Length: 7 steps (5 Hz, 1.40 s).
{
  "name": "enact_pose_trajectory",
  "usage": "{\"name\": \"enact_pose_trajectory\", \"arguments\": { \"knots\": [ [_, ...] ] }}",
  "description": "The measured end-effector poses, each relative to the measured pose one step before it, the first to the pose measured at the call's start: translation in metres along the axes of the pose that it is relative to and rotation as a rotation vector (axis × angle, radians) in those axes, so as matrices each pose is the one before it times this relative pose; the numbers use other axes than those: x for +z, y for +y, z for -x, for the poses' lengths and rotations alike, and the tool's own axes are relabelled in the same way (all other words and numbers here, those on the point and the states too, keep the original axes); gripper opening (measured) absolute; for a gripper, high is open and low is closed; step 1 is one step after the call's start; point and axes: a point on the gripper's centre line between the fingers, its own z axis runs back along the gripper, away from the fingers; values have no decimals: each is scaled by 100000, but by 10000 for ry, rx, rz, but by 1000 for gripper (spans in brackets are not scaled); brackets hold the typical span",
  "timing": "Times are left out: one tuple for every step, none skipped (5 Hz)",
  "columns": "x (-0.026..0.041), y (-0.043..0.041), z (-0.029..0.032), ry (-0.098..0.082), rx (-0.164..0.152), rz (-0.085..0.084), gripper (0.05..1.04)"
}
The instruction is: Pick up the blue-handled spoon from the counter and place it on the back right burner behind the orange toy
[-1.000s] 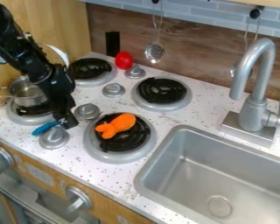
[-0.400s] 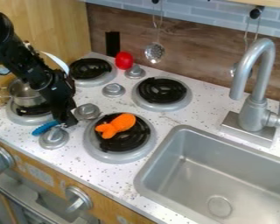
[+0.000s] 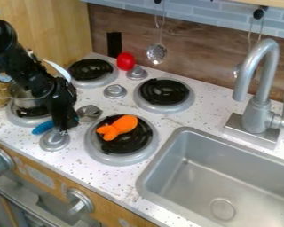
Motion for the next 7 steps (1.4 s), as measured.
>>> {"name": "enact_pose_trajectory", "arguments": {
  "knots": [
    [-91,-12,491,171,-99,-107,166],
    [689,-381,468,-245,-425,374,166],
    [2882,-592,-1446,-727,-753,327,165],
    [1792,421,-3746,-701,-799,191,165],
    [216,1167,-2651,-223,-708,90,165],
    [-920,1496,-2718,-862,-1578,614,165],
    [-2836,1118,-244,-290,-1422,885,165]
  ]
}}
